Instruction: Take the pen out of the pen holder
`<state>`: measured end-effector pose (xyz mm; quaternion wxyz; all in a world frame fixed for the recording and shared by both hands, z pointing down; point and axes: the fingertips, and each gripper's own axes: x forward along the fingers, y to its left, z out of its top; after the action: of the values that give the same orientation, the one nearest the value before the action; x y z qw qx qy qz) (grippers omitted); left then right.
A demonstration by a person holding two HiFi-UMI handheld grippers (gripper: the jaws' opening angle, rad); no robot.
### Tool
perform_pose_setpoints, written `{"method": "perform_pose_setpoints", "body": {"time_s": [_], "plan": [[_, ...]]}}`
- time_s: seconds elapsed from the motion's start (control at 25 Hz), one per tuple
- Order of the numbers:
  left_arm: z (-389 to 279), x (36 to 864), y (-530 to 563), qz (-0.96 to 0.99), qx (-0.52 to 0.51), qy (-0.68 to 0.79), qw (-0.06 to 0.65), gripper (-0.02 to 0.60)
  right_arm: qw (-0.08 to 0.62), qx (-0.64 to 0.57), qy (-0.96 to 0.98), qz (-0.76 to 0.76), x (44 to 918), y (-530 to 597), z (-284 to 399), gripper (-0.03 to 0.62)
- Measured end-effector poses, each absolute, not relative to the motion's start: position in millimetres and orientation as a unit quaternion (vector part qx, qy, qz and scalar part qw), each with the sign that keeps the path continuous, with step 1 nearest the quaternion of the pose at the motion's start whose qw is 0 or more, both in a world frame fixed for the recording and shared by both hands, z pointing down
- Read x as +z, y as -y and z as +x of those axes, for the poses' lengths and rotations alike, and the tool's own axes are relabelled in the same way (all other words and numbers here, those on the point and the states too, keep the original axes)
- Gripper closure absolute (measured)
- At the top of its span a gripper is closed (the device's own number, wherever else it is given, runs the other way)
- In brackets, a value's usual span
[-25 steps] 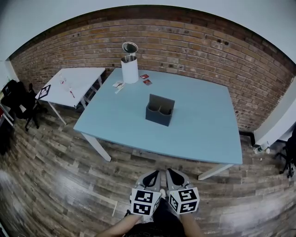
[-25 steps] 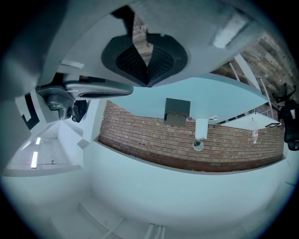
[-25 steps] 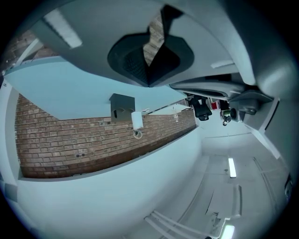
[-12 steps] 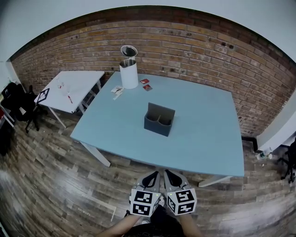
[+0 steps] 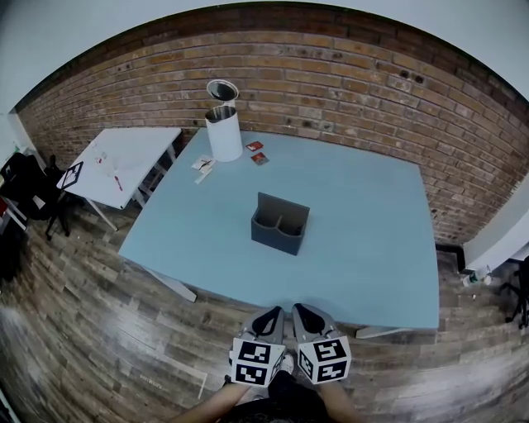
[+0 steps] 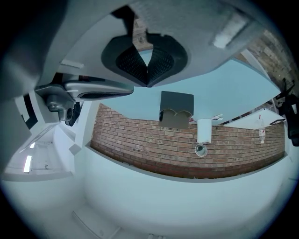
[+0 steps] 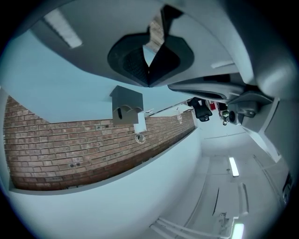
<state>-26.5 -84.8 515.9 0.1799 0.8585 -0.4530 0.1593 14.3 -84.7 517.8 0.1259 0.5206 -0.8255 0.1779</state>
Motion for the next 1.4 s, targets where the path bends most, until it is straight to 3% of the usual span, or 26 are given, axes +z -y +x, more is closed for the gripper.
{"method": "perform_pose_setpoints", "body": {"time_s": [0.8, 1.4], "plan": [[-7.8, 519.2, 157.6, 0.842, 0.174, 0.482, 0.170, 0.583, 0.124, 0.148, 0.846, 0.496, 514.2, 167.8, 33.9, 0.588], [-6.4, 521.2, 193.7, 0.839, 0.174, 0.489, 0.166, 0.583, 0.128, 0.119, 0.843, 0.508, 511.1, 217.8, 41.6, 0.551]]}}
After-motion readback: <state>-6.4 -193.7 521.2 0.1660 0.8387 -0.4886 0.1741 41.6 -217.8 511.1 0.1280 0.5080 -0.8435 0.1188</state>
